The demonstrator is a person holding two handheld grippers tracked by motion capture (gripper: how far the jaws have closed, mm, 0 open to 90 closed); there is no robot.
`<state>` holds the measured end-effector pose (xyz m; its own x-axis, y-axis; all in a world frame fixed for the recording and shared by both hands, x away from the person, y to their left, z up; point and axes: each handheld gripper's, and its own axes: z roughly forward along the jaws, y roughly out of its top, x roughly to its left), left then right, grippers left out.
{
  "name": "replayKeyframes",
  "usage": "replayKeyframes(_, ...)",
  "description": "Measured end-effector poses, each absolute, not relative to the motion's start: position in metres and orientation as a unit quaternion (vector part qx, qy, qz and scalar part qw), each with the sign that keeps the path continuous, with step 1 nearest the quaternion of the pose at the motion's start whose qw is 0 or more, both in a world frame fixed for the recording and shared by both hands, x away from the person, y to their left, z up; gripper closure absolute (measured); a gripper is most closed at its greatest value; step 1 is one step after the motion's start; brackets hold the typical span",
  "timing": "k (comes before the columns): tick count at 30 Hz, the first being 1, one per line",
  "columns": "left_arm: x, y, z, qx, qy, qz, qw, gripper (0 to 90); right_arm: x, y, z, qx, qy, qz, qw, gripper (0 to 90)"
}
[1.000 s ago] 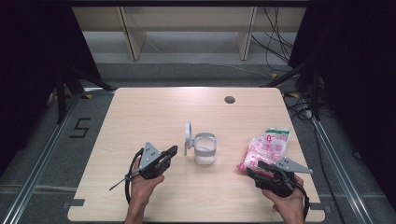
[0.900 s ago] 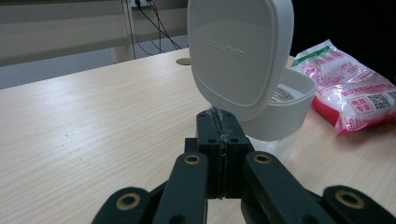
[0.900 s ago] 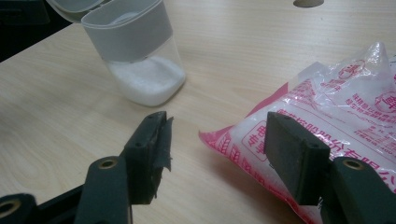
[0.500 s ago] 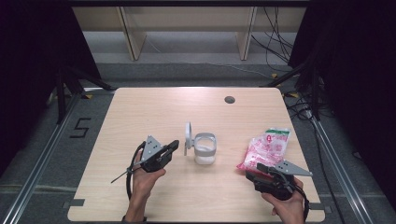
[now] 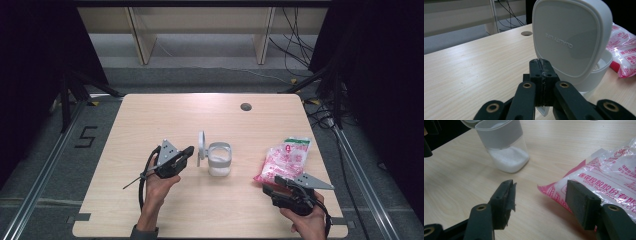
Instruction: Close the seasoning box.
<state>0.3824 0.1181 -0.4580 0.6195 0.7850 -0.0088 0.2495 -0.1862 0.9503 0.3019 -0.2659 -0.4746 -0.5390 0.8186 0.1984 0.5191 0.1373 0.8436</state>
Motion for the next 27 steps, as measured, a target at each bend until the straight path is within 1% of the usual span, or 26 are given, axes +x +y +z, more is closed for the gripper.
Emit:
replayKeyframes(6,0.385,0.114,-0.454,0.734,0.344,0.253,0.528,88.9,0.301,-0.264,-0.475,0.461,0.735,0.474,0.15,40.6)
replayKeyframes(7,0.385,0.112,-0.453,0.734,0.345,0.253,0.527,88.9,0.303,-0.265,-0.475,0.451,0.741,0.472,0.158,40.6)
replayKeyframes(15,0.386,0.109,-0.45,0.735,0.337,0.252,0.533,88.9,0.302,-0.264,-0.475,0.45,0.743,0.471,0.153,40.5)
replayKeyframes(17,0.385,0.109,-0.449,0.735,0.338,0.254,0.53,88.9,0.302,-0.264,-0.476,0.451,0.739,0.472,0.166,40.5)
replayKeyframes(18,0.385,0.108,-0.448,0.735,0.339,0.253,0.529,88.9,0.301,-0.263,-0.476,0.455,0.738,0.474,0.155,40.4)
replayKeyframes(20,0.384,0.107,-0.447,0.737,0.335,0.255,0.529,88.8,0.302,-0.263,-0.477,0.453,0.741,0.473,0.151,40.2)
replayKeyframes(27,0.383,0.104,-0.444,0.738,0.329,0.256,0.53,88.8,0.299,-0.263,-0.476,0.452,0.741,0.473,0.151,40.2)
